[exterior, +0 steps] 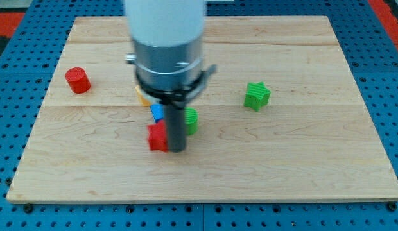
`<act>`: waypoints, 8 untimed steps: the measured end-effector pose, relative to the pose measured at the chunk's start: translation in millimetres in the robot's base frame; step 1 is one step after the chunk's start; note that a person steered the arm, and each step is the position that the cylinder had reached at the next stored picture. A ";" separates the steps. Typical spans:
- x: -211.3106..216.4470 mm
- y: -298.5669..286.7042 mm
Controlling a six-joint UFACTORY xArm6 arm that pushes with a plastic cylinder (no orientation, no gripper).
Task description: Push red star closer to red circle
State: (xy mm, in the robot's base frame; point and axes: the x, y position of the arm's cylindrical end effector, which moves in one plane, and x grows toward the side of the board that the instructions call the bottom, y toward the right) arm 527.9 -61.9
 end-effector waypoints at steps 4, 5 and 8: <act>-109.1 -101.8; -97.8 -80.2; -77.3 -156.6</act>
